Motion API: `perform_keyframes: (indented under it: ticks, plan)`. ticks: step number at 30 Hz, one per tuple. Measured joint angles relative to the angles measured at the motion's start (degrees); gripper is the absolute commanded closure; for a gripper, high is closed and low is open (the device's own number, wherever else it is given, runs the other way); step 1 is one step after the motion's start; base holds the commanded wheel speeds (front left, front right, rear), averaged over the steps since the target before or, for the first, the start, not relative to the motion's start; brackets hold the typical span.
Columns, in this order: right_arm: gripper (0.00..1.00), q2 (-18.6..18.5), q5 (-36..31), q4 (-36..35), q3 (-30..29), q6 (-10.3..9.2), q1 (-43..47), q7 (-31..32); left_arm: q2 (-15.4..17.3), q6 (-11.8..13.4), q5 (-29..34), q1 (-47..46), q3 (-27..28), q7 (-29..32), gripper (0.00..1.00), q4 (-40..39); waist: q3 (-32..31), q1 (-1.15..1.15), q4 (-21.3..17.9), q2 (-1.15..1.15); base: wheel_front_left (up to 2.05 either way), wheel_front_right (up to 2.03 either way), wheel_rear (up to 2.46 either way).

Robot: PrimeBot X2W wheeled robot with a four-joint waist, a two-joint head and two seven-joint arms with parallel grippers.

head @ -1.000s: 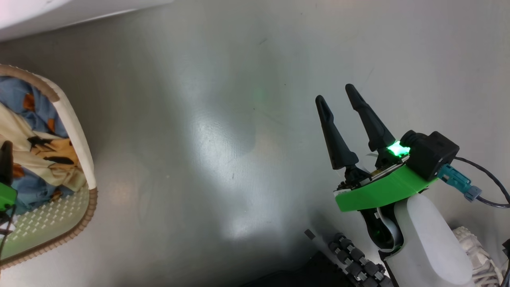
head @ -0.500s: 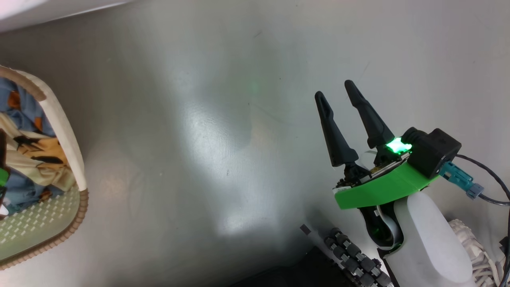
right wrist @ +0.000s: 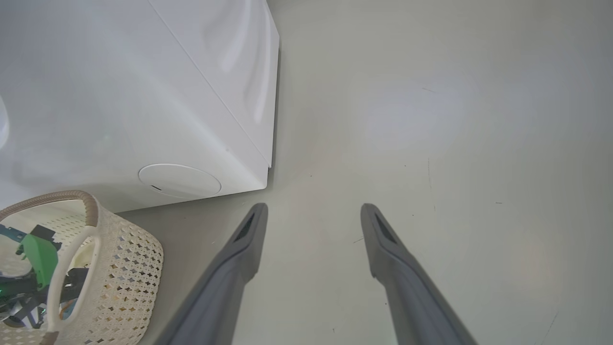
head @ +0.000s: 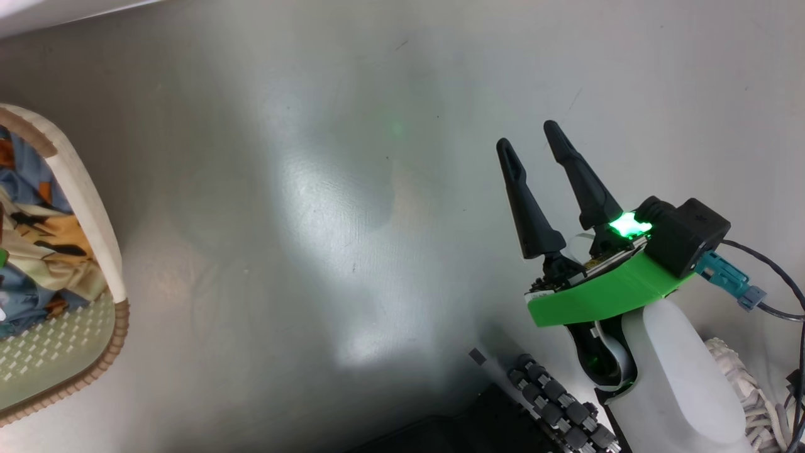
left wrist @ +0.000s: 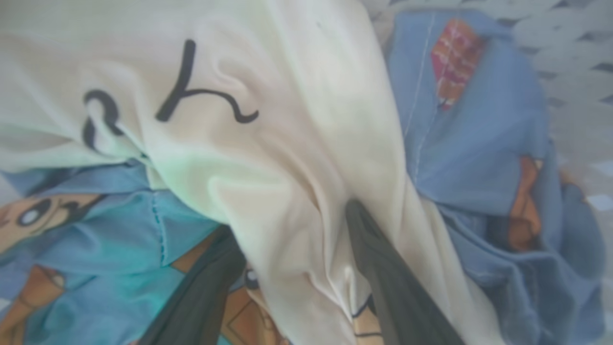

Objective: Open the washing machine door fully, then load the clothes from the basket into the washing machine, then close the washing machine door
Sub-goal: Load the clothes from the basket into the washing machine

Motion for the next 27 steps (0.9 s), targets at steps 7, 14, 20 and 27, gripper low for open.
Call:
perform_keyframes:
  ticks: [7,14,20,27]
  plan:
    - [0.00,0.03,-0.01,-0.33,0.00,0.00,0.00,0.00,0.30,2.45,2.43,-1.09,-1.35,-1.69,0.00,2.75,0.10,0.00,-0.57,0.00,0.00,0.00,0.00]
    - [0.00,0.05,-0.13,-0.52,-0.69,0.00,0.01,0.00,-0.63,3.48,3.71,-1.73,-2.87,-3.48,1.00,5.12,-1.02,0.00,-0.20,0.00,0.00,0.00,0.00]
    - [0.00,0.05,-0.98,-0.44,-1.93,0.00,0.01,0.00,-2.14,2.20,3.71,-1.79,-3.58,-7.10,1.00,6.33,-2.96,0.00,0.90,0.00,0.00,0.00,0.00]
    - [0.00,0.07,-2.83,0.05,-3.09,0.00,0.03,0.00,-3.90,0.27,3.69,-0.16,-4.07,-12.28,1.00,7.56,-6.19,0.00,2.57,0.00,0.00,0.00,0.00]
